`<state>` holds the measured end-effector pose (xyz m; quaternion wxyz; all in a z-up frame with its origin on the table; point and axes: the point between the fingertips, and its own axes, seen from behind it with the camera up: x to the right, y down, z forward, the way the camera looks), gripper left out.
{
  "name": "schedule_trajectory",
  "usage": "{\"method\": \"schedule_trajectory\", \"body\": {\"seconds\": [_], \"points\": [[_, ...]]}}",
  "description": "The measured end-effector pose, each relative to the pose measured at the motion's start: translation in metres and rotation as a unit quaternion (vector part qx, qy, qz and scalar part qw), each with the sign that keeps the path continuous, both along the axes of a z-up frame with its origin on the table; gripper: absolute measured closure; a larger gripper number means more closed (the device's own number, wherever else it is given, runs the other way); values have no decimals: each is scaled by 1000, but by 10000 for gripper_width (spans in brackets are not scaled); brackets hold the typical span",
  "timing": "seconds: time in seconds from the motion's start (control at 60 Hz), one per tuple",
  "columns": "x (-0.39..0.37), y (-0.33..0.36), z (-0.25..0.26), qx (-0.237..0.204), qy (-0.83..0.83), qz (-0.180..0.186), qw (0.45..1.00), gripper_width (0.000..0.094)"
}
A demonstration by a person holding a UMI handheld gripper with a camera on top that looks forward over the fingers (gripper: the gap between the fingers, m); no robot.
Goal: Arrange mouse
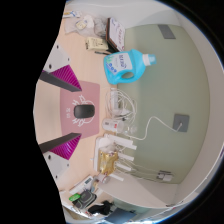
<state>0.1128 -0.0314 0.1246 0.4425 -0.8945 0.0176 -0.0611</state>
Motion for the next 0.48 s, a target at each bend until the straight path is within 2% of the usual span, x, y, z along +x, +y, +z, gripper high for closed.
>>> {"method": "schedule_trajectory", "body": {"seconds": [0.25, 0.483], "points": [[-22, -88, 35, 15, -13, -1, 1000, 85], [-21, -114, 47, 21, -21, -5, 1000, 86]]}}
